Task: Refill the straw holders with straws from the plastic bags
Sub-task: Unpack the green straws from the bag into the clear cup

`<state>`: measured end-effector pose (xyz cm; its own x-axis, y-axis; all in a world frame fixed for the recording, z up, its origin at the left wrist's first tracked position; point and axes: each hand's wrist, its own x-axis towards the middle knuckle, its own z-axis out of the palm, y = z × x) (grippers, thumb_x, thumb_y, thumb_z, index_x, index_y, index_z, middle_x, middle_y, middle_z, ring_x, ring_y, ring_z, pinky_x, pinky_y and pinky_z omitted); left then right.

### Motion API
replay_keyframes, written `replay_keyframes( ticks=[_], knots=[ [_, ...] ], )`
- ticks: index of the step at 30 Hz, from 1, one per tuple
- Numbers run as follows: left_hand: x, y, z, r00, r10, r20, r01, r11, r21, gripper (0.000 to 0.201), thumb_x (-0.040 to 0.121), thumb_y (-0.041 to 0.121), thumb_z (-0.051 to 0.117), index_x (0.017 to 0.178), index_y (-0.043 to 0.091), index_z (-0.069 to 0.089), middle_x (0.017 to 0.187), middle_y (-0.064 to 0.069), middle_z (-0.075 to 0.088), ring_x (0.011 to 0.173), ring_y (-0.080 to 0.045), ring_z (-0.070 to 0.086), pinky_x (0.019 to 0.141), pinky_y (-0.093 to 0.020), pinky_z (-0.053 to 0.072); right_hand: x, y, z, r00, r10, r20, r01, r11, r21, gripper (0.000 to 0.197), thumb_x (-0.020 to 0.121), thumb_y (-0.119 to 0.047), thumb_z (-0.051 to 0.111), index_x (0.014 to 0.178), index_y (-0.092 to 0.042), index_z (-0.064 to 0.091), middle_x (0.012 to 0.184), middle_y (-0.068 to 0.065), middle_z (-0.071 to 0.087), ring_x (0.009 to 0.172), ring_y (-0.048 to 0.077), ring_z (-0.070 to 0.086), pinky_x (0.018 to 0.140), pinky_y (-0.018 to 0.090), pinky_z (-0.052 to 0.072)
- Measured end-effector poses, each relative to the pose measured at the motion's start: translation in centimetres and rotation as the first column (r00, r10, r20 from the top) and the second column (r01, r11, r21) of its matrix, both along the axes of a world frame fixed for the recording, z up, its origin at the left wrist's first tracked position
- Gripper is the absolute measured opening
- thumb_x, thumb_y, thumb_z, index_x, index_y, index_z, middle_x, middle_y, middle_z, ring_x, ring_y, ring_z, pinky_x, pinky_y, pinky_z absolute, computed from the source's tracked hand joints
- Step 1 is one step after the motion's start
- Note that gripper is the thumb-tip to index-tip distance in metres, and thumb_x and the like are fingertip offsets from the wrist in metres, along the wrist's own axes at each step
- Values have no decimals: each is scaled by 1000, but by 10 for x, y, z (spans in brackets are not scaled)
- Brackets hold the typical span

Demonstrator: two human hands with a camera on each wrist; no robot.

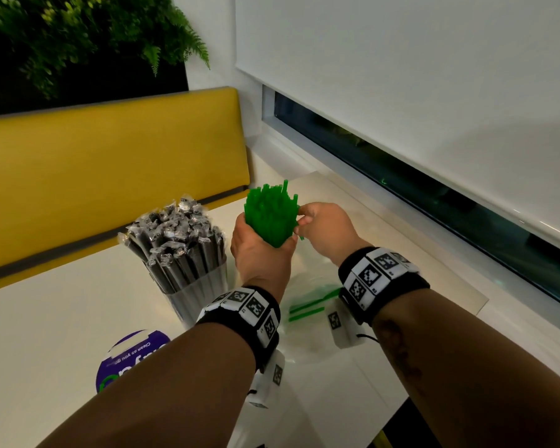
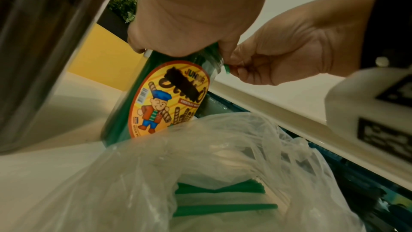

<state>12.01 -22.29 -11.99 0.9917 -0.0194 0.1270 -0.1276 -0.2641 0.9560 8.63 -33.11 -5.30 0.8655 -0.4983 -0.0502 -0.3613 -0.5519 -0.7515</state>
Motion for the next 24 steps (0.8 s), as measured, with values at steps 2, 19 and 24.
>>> replay_keyframes(
  ticks=[2, 19, 24],
  knots=[
    [-1, 0, 1, 1000, -3, -2, 3, 1000, 4, 95, 59, 40, 85, 140, 25, 36, 135, 0, 51, 129, -23, 45, 108, -47, 42, 0, -4, 4, 998, -47, 52, 39, 989, 141, 32, 86, 1, 65, 116, -7, 68, 87, 1, 66, 86, 16, 61, 84, 29, 51],
    [-3, 0, -2, 997, -80, -25, 76, 991, -112, 97, 48, 47, 82, 134, 33, 39, 125, 5, 57, 120, -22, 54, 99, -46, 51, -15, -4, 10, 999, -27, 47, 27, 1000, -9, 12, 78, -16, 63, 79, -27, 59, 69, -10, 56, 66, 12, 53, 62, 29, 43],
    [-5, -2, -1, 998, -66, -2, 66, 995, -78, 92, 53, 42, 85, 134, 30, 42, 123, 5, 58, 119, -21, 53, 100, -46, 50, -12, -10, 25, 999, 27, 33, -24, 995, -100, 21, 82, -11, 63, 101, -17, 59, 86, 0, 66, 82, 18, 63, 72, 30, 49]
  ],
)
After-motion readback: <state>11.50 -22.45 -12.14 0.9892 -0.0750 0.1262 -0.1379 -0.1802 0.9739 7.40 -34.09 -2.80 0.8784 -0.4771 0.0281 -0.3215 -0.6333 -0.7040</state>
